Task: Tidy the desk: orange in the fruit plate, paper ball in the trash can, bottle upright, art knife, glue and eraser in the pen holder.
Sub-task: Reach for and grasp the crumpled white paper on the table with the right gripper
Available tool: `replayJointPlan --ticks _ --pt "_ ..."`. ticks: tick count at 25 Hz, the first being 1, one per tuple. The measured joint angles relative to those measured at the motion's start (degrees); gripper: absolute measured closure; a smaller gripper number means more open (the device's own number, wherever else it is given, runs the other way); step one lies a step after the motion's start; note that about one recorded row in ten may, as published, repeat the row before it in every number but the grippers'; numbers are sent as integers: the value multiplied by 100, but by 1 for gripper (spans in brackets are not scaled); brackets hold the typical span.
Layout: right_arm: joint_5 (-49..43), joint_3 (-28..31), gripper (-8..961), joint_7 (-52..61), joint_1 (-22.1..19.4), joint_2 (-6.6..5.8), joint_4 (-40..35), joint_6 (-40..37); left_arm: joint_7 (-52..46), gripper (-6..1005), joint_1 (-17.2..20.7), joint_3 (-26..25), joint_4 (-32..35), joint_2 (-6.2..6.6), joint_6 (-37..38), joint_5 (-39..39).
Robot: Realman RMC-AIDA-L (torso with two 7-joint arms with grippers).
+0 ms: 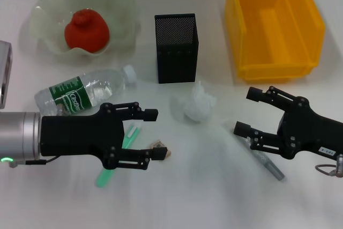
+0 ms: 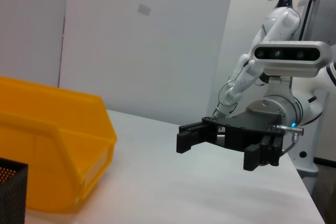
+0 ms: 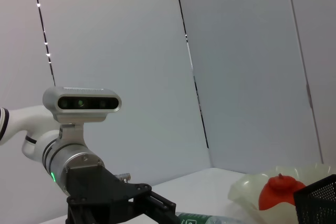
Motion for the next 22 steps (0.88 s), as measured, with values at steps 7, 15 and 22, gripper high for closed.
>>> replayJointPlan --ticks 7,15,22 --pt "-33 6 107 32 11 -29 -51 4 142 193 -177 10 -267 -1 -106 -1" --pt "-18 9 107 190 37 -35 -211 -26 164 197 -215 -11 -389 -7 -379 0" --pt "-149 22 108 2135 94 -72 -1672 58 168 201 -217 -35 -450 1 -410 0"
